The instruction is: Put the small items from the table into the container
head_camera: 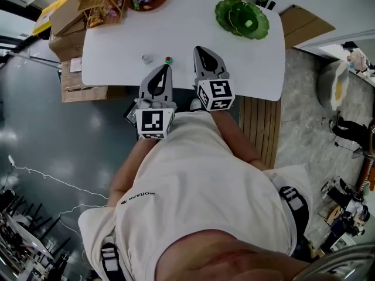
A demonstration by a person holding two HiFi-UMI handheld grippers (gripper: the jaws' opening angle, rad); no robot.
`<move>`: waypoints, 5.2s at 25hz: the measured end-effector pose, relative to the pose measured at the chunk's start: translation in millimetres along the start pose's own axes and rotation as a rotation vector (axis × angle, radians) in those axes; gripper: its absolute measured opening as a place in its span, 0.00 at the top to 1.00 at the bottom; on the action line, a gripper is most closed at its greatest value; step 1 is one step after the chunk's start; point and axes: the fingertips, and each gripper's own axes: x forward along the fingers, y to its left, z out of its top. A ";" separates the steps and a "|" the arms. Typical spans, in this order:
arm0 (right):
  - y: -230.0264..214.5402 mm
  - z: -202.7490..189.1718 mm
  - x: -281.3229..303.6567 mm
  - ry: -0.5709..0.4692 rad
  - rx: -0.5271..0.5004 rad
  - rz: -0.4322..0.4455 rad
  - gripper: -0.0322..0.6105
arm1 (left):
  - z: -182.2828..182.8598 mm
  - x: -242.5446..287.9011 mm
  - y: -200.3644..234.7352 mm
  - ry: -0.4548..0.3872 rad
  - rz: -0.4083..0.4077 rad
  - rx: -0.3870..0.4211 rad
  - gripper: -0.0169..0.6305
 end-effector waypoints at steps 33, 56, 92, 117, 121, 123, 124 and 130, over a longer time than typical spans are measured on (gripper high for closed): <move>92.2 -142.2 63.0 0.528 -0.455 0.401 0.93 | -13.4 -23.4 47.3 0.006 0.155 -0.048 0.97; 82.4 -216.3 100.5 0.788 -0.742 0.644 0.74 | -22.5 -19.1 58.8 0.033 0.167 -0.071 0.97; 26.5 -159.2 87.9 0.630 -0.488 0.452 0.81 | -17.7 19.2 20.6 0.042 0.026 -0.031 0.97; -130.8 -50.5 34.4 0.427 -0.291 0.037 0.81 | -1.7 65.1 -52.8 0.028 -0.188 0.017 0.97; -148.4 -41.5 29.2 0.408 -0.287 0.002 0.81 | -1.3 69.7 -60.3 0.024 -0.207 0.023 0.97; -155.7 -36.7 26.2 0.396 -0.271 -0.017 0.81 | -1.1 71.7 -63.7 0.022 -0.215 0.026 0.97; -159.3 -33.4 24.3 0.388 -0.260 -0.028 0.81 | -0.7 72.5 -65.6 0.022 -0.220 0.028 0.97; -187.4 -21.3 14.8 0.347 -0.218 -0.101 0.81 | 1.5 77.4 -76.3 0.016 -0.245 0.034 0.97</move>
